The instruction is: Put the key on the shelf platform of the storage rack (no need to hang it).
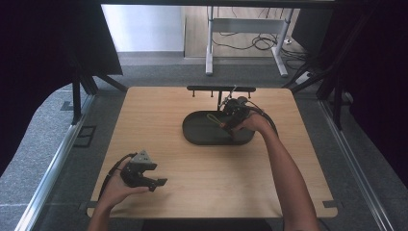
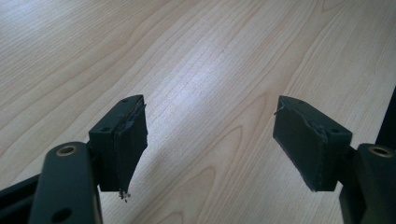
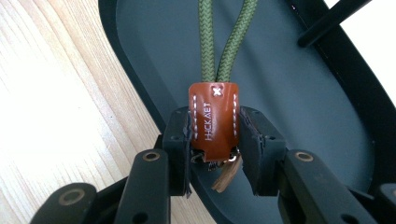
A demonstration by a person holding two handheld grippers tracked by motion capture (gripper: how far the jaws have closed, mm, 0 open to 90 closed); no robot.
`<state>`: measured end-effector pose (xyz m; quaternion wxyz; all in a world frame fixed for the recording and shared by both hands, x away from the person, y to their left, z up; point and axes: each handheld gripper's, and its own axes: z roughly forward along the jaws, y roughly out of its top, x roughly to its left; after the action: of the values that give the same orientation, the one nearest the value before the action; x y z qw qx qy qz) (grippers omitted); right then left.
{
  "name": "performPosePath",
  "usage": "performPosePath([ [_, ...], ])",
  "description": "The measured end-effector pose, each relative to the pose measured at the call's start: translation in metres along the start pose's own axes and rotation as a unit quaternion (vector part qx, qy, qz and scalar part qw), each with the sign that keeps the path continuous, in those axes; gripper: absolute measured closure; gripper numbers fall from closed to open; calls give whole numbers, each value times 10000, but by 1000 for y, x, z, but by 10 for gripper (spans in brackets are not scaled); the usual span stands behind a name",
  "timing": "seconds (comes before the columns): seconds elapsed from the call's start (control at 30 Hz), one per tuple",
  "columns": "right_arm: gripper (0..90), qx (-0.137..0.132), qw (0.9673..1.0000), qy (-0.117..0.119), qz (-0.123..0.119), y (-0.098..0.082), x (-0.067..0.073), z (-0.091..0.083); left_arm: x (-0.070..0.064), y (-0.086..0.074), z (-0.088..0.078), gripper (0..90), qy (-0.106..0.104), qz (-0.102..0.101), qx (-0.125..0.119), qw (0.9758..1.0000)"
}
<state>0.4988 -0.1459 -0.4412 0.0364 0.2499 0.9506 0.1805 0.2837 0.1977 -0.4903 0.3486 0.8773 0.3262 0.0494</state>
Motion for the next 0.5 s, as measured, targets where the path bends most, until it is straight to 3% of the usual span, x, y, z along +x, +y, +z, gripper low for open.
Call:
performPosePath([
  [0.5, 628, -262, 9996, 75, 101, -1, 3, -7, 0, 1, -2, 265, -27, -22, -59, 10000],
])
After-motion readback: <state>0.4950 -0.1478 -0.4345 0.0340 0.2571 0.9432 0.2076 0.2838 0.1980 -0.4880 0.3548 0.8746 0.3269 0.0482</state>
